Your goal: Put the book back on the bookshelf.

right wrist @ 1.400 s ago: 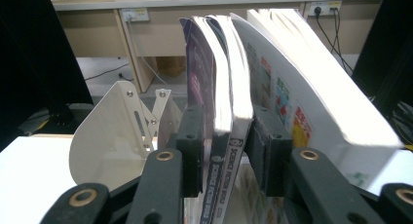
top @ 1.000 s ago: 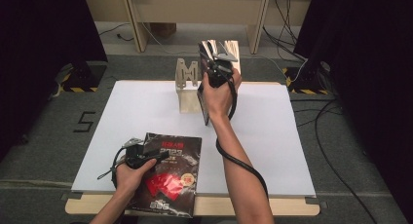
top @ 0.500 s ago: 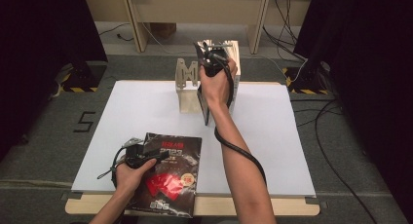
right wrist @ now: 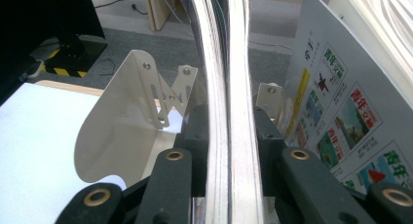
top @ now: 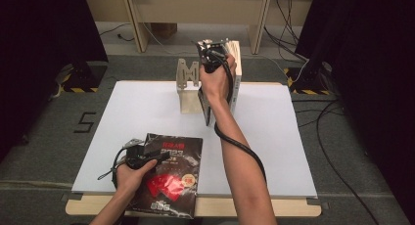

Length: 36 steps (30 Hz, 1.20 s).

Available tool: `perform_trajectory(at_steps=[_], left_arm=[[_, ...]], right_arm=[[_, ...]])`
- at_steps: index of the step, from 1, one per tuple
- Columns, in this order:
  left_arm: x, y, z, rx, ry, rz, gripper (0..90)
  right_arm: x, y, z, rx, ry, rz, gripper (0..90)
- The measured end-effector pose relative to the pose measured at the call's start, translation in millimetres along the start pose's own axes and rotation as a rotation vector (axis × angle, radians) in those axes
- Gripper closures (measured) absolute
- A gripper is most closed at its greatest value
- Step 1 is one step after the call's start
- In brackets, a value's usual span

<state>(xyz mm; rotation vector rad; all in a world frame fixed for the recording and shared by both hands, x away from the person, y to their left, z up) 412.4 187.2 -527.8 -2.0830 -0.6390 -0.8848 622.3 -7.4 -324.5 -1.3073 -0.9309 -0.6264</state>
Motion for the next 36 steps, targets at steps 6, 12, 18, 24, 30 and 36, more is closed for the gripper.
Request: perform_trajectory(at_steps=[6, 12, 18, 24, 30, 36], left_arm=[[0.9, -0.4, -2.5, -0.009, -0.004, -0.008, 42.9], [1.6, -0.4, -1.0, -0.007, -0.007, -0.006, 42.9], [0.1, -0.4, -0.6, -0.007, -0.005, 0.000, 43.0], [0.9, -0.1, 0.7, -0.006, -0.004, -0.004, 43.1], [-0.1, -0.2, 0.3, -0.005, -0.002, -0.002, 43.2], [-0.1, -0.4, 0.1, -0.009, 0.000, -0.002, 43.2]], right_arm=[[4.1, 4.0, -4.7, -0.012, -0.001, 0.022, 74.7], [5.8, 7.4, -4.1, -0.016, -0.003, 0.020, 74.3], [7.1, 8.0, -8.7, -0.014, 0.020, -0.038, 76.7], [10.1, -2.1, -17.8, -0.038, 0.051, -0.147, 76.9], [1.6, -2.0, -16.3, -0.064, 0.044, -0.165, 76.7], [-6.0, 0.5, -10.4, -0.095, 0.025, -0.151, 75.4]])
Point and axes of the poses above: each handheld gripper's, and its own axes: y roughly forward along the jaws, x roughly out of its top, z roughly to its left, the point moved 7 cm from there along y, roughly forward along the jaws, and after that the axes turned 5 degrees about -z, right-handed, at the moved point
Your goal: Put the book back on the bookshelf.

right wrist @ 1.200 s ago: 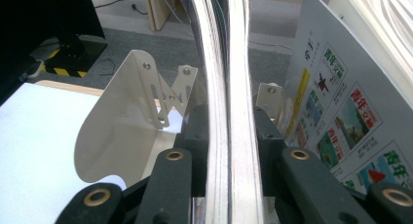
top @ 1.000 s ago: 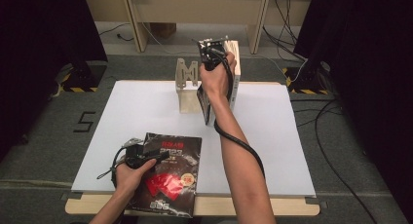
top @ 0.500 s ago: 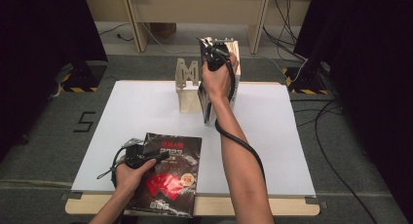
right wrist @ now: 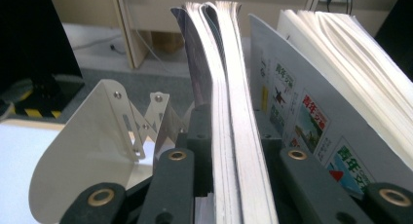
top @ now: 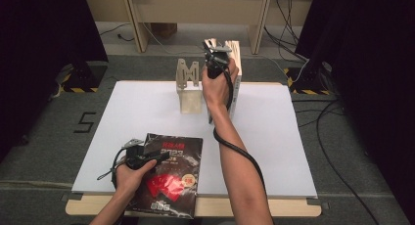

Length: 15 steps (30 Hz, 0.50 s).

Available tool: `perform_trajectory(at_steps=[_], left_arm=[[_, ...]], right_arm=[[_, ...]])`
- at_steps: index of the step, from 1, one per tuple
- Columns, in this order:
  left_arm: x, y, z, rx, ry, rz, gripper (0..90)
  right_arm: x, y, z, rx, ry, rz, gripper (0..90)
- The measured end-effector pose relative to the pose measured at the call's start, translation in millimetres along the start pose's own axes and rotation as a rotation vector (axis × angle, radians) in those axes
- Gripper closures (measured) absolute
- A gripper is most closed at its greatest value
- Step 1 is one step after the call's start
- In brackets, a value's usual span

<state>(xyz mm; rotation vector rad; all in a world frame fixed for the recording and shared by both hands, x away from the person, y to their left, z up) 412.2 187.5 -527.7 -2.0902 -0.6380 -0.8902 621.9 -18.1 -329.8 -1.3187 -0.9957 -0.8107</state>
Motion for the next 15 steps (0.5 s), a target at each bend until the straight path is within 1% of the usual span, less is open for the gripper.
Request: perform_trajectory(at_steps=[2, 5, 6, 8, 12, 15], left_arm=[[-0.2, 0.1, -0.6, -0.002, 0.000, 0.001, 43.2], [-0.1, 0.2, -0.7, -0.003, 0.001, -0.001, 43.2], [-0.2, 0.2, -0.6, 0.000, 0.001, 0.000, 43.2], [-0.9, 0.1, -0.8, 0.000, 0.001, 0.002, 43.2], [-1.8, 1.0, -0.9, 0.001, 0.004, 0.005, 43.2], [-1.5, 1.2, -2.4, 0.000, 0.001, 0.005, 43.2]], right_arm=[[0.5, -0.4, 0.5, 0.006, 0.011, 0.012, 73.1], [1.0, -4.1, -0.3, 0.007, 0.011, 0.011, 68.5], [0.4, -5.2, 0.0, 0.015, 0.015, 0.018, 67.4], [-1.6, -9.6, -1.1, 0.015, 0.006, 0.025, 67.2], [-4.5, -19.1, -4.7, 0.029, 0.020, 0.004, 66.6], [-4.1, -27.0, -4.7, 0.031, 0.013, -0.009, 66.1]])
Point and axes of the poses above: each handheld gripper's, and its own axes: y roughly forward along the jaws, x roughly out of its top, z roughly to its left, the point moved 7 cm from there along y, roughly forward along the jaws, and after that the axes turned 5 degrees about -z, right-handed, at the moved point
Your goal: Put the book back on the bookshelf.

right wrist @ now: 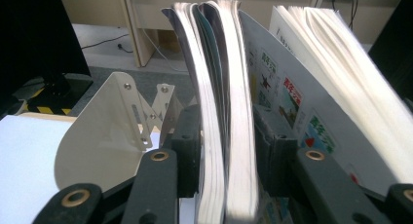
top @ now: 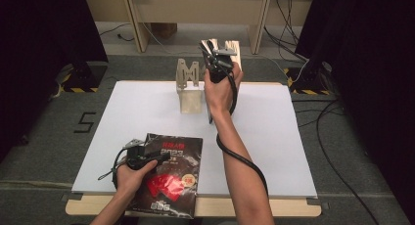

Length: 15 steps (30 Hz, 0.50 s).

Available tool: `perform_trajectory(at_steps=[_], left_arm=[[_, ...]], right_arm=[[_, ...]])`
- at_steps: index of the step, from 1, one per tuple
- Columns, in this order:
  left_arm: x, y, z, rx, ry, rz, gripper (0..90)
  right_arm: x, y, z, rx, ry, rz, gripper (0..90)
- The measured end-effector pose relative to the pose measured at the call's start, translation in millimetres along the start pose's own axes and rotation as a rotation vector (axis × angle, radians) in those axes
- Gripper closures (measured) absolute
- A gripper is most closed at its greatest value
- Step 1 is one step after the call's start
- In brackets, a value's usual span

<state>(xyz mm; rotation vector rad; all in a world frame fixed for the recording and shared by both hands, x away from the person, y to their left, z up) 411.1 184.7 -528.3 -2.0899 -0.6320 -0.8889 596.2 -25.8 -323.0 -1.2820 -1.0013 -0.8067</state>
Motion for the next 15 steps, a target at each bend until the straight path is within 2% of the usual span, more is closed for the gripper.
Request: perform_trajectory(at_steps=[8, 15], left_arm=[[0.7, -1.8, -2.6, -0.002, 0.006, -0.008, 43.2], [1.8, -2.4, -2.7, -0.002, 0.008, -0.008, 43.2]], right_arm=[[-2.2, -15.6, -8.0, 0.008, 0.030, -0.008, 65.9], [-5.8, -22.5, -10.6, 0.015, 0.032, 0.001, 64.7]])
Point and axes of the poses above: each handheld gripper's, and its own axes: y roughly forward along the jaws, x roughly out of its top, z roughly to its left, the point moved 7 cm from there along y, roughly forward along the jaws, and after that the axes turned 5 degrees about -z, right-handed, at the moved point
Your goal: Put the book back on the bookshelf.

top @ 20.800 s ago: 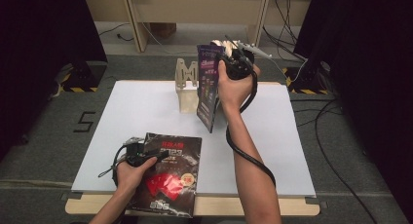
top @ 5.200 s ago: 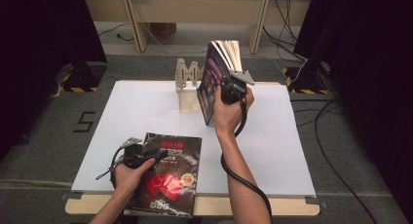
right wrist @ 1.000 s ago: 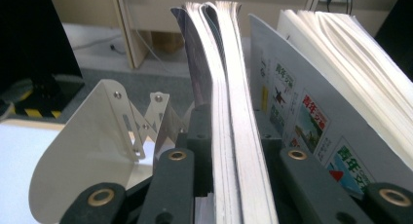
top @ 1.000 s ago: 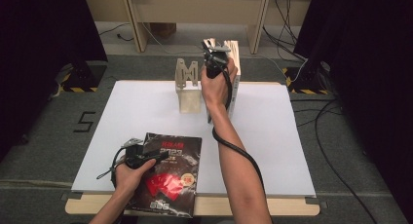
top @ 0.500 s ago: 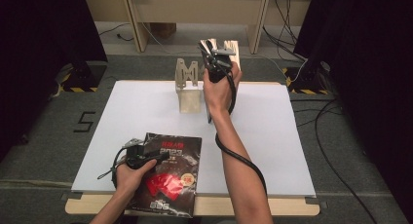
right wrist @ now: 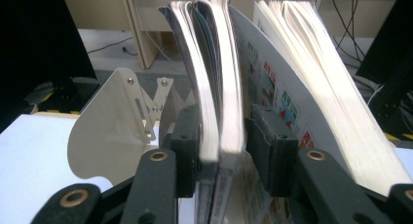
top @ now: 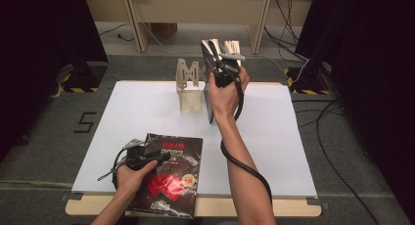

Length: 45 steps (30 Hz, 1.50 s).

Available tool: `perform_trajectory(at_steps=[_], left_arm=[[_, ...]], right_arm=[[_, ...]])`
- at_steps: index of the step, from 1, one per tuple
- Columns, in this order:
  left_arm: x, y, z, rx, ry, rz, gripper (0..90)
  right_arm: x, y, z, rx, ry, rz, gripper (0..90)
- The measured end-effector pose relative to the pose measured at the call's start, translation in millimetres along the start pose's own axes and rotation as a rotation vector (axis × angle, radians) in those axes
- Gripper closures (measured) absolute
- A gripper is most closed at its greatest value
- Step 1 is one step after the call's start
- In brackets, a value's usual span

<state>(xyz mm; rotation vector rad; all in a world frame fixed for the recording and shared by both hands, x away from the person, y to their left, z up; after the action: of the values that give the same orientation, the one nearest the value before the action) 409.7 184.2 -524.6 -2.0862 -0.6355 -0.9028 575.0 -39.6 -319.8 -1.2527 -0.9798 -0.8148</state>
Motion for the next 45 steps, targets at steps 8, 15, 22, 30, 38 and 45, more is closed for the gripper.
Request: perform_trajectory(at_steps=[8, 15, 22, 30, 38, 45], left_arm=[[2.0, -0.4, 1.7, 0.009, 0.000, -0.010, 43.1], [0.8, -1.1, 0.6, 0.009, 0.003, -0.009, 43.1], [3.4, -2.4, 0.2, 0.008, 0.002, -0.018, 43.8], [4.7, -2.6, -1.0, 0.006, 0.006, -0.020, 43.7], [6.8, -1.7, -0.7, 0.008, 0.013, -0.019, 43.6], [7.8, -0.3, -1.5, 0.001, 0.015, -0.019, 43.6]], right_arm=[[-6.9, -5.8, -2.5, 0.033, 0.009, 0.023, 63.2], [-12.4, -11.2, -1.0, 0.041, 0.002, 0.014, 63.6], [-15.0, -16.5, -4.4, 0.061, 0.018, 0.014, 63.6], [-17.0, -22.6, -5.4, 0.070, 0.015, 0.006, 63.5], [-18.3, -26.9, -4.8, 0.083, 0.019, -0.007, 63.3], [-13.1, -27.2, -4.3, 0.074, -0.001, -0.015, 63.4]])
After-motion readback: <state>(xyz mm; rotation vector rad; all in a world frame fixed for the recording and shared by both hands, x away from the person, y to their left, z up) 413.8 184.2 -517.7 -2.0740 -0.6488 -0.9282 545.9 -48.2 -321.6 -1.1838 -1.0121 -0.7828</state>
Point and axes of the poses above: each handheld gripper's, and its own axes: y roughly forward along the jaws, x roughly out of its top, z roughly to its left, the point moved 7 cm from there along y, roughly forward along the jaws, and after that the axes turned 5 degrees about -z, right-handed, at the moved point
